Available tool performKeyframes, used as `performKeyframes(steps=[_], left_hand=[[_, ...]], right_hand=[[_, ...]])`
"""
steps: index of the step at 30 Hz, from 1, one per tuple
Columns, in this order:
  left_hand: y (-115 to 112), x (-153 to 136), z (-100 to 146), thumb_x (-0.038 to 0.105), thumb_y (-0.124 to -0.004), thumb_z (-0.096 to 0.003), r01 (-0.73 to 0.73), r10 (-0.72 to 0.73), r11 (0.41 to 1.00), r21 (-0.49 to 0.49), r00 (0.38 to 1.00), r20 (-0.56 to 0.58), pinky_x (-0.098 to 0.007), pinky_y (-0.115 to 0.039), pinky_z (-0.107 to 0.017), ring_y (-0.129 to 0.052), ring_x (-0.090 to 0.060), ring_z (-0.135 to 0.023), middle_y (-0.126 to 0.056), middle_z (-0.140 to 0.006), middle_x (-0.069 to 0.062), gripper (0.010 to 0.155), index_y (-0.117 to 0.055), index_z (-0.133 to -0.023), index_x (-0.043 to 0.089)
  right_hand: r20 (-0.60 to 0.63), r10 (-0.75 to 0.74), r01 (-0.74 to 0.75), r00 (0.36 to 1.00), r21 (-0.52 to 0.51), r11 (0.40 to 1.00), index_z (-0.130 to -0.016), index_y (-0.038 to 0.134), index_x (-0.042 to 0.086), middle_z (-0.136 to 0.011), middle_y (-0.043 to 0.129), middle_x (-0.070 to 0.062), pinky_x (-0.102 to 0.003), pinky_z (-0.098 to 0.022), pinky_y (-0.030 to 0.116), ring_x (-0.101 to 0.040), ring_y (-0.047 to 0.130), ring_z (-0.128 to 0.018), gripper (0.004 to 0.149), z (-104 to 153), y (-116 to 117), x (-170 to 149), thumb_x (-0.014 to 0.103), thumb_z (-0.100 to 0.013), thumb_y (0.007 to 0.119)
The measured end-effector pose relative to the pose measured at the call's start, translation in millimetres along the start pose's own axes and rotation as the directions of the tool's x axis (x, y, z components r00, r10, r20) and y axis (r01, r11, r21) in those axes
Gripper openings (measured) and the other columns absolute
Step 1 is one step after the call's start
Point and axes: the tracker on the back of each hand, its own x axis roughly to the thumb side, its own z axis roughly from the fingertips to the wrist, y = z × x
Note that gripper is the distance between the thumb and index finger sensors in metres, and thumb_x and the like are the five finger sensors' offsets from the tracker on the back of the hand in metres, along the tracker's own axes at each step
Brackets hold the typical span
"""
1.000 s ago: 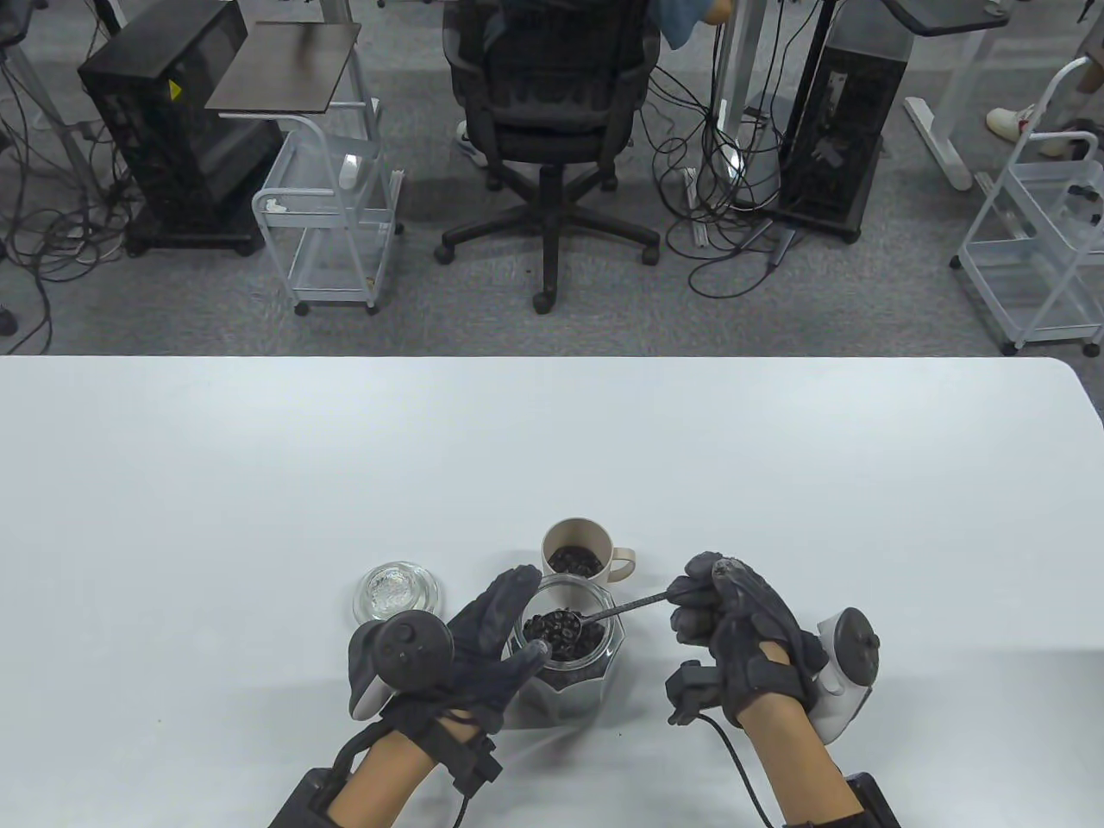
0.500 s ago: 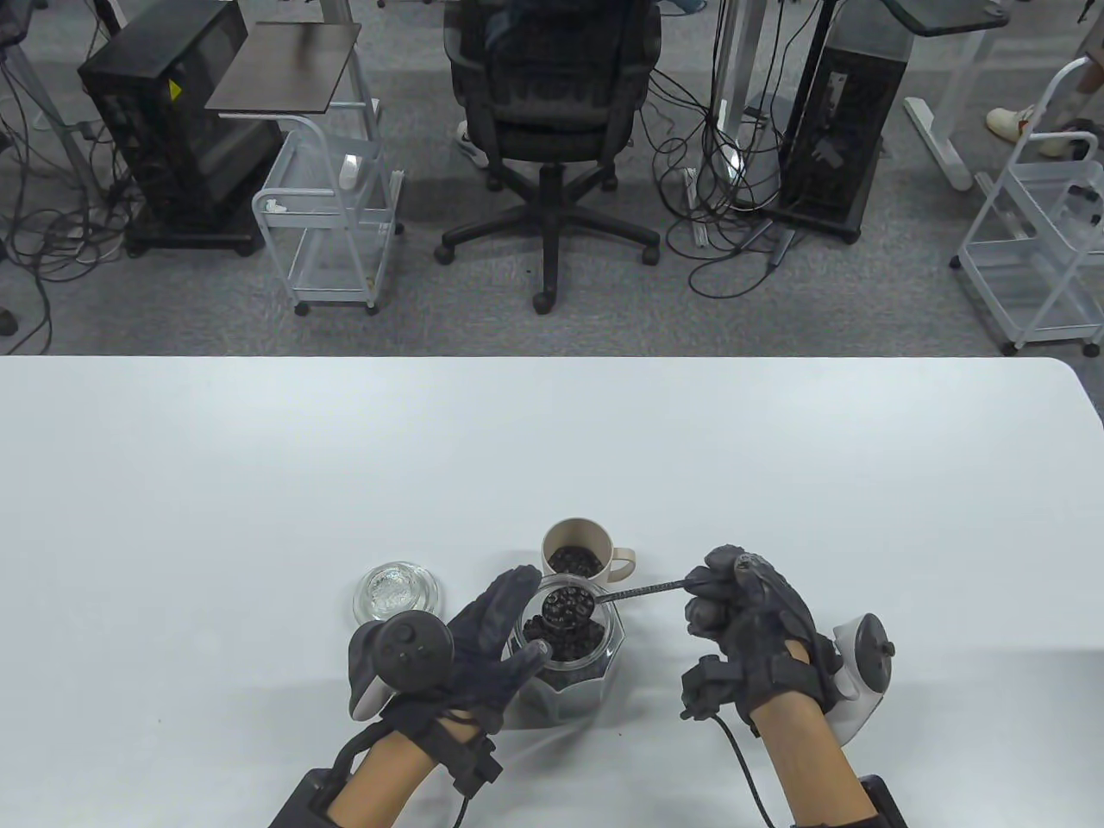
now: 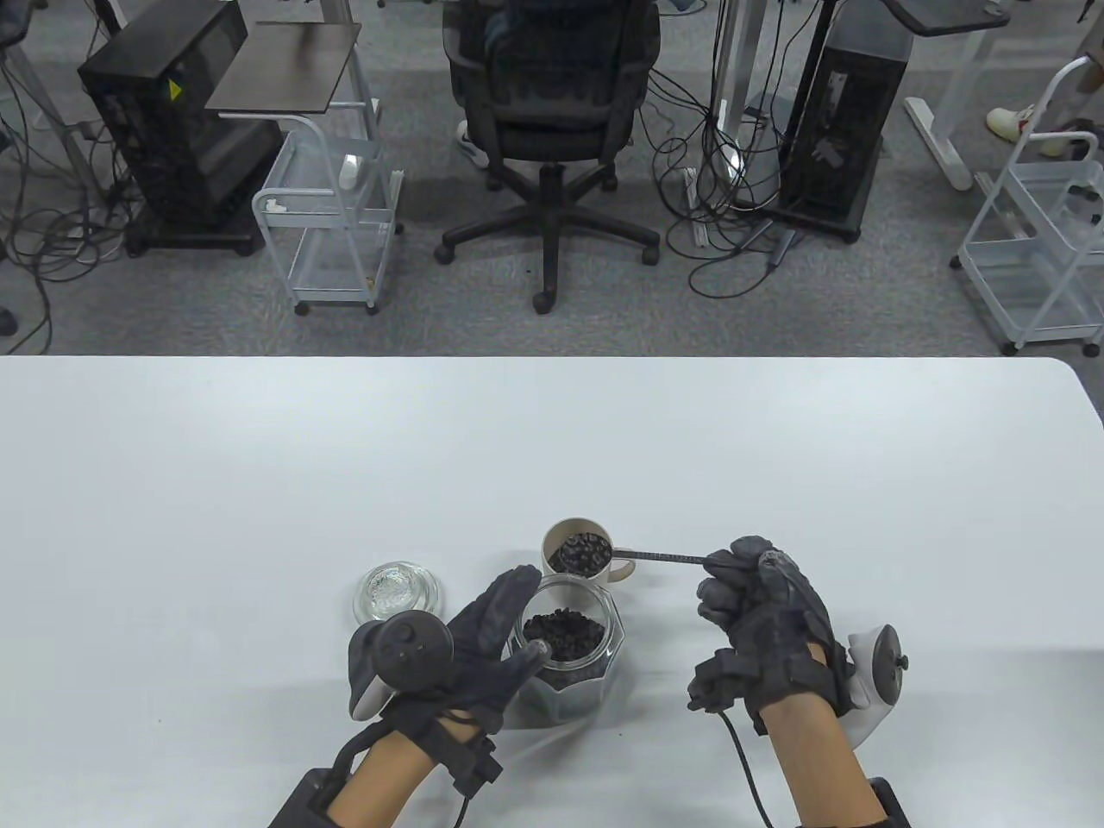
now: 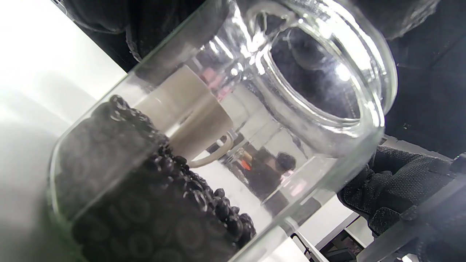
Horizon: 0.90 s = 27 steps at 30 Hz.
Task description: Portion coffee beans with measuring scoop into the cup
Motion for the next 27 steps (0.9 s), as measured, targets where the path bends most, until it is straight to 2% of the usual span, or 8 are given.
performKeyframes(steps=[7,14,17,19,22,23,24,27], left_hand=[[0,0,0,0.072,-0.060,-0.0469,-0.001,0.001,1.000,0.001,1.000,0.000,-0.068,-0.053,-0.068,-0.067,-0.053,-0.100,-0.048,-0.117,-0.021,0.085,-0.036,-0.114,0.025],[0,0,0,0.072,-0.060,-0.0469,0.000,0.000,1.000,-0.004,1.000,-0.002,-0.068,-0.053,-0.068,-0.067,-0.053,-0.101,-0.047,-0.117,-0.021,0.085,-0.036,-0.114,0.025],[0,0,0,0.072,-0.060,-0.0470,-0.006,0.006,1.000,-0.003,1.000,-0.003,-0.068,-0.053,-0.068,-0.067,-0.052,-0.101,-0.047,-0.117,-0.021,0.085,-0.036,-0.114,0.025],[0,0,0,0.071,-0.060,-0.0470,-0.005,0.005,1.000,-0.002,1.000,-0.003,-0.068,-0.053,-0.068,-0.067,-0.053,-0.101,-0.047,-0.117,-0.021,0.085,-0.036,-0.114,0.025],[0,0,0,0.071,-0.060,-0.0470,-0.011,0.011,1.000,-0.002,1.000,-0.003,-0.068,-0.053,-0.068,-0.066,-0.053,-0.100,-0.047,-0.117,-0.021,0.085,-0.036,-0.114,0.025],[0,0,0,0.072,-0.060,-0.0470,-0.011,0.011,1.000,-0.002,1.000,-0.003,-0.068,-0.053,-0.068,-0.067,-0.053,-0.100,-0.047,-0.117,-0.021,0.085,-0.036,-0.114,0.025],[0,0,0,0.072,-0.060,-0.0470,-0.011,0.011,1.000,-0.003,1.000,-0.003,-0.068,-0.053,-0.068,-0.066,-0.053,-0.100,-0.047,-0.117,-0.021,0.085,-0.036,-0.114,0.025],[0,0,0,0.072,-0.060,-0.0470,-0.012,0.012,1.000,-0.005,1.000,-0.005,-0.068,-0.053,-0.068,-0.066,-0.053,-0.101,-0.047,-0.117,-0.021,0.085,-0.036,-0.114,0.025]], right_hand=[[0.013,0.024,-0.024,1.000,-0.013,1.000,-0.092,0.073,0.009,-0.081,0.085,-0.025,-0.055,-0.051,0.077,-0.044,0.097,-0.063,0.043,-2,1,-7,0.032,-0.055,0.073],[0.034,0.120,-0.119,0.992,-0.022,0.993,-0.093,0.072,0.010,-0.085,0.082,-0.025,-0.056,-0.053,0.076,-0.045,0.095,-0.068,0.044,-8,-1,-20,0.030,-0.055,0.073],[0.094,0.178,-0.180,0.979,0.014,0.983,-0.093,0.073,0.011,-0.086,0.082,-0.025,-0.057,-0.054,0.075,-0.047,0.094,-0.069,0.043,-10,3,-23,0.029,-0.054,0.075],[0.189,0.260,-0.276,0.947,0.063,0.959,-0.093,0.074,0.011,-0.086,0.082,-0.025,-0.057,-0.054,0.075,-0.048,0.094,-0.069,0.043,-12,9,-21,0.028,-0.053,0.075],[0.396,0.433,-0.514,0.809,0.120,0.850,-0.093,0.075,0.014,-0.087,0.082,-0.024,-0.057,-0.055,0.075,-0.047,0.094,-0.071,0.043,-9,24,-9,0.028,-0.053,0.075],[0.473,0.477,-0.593,0.741,0.128,0.795,-0.094,0.075,0.015,-0.088,0.082,-0.023,-0.056,-0.056,0.074,-0.047,0.093,-0.072,0.043,-7,30,-5,0.028,-0.053,0.075],[0.550,0.508,-0.665,0.663,0.121,0.737,-0.094,0.075,0.015,-0.088,0.082,-0.022,-0.056,-0.056,0.075,-0.047,0.094,-0.072,0.043,-4,36,-1,0.028,-0.053,0.075],[0.695,0.529,-0.785,0.486,0.080,0.615,-0.092,0.078,0.015,-0.088,0.083,-0.024,-0.057,-0.056,0.075,-0.048,0.094,-0.072,0.043,5,49,5,0.026,-0.051,0.077]])
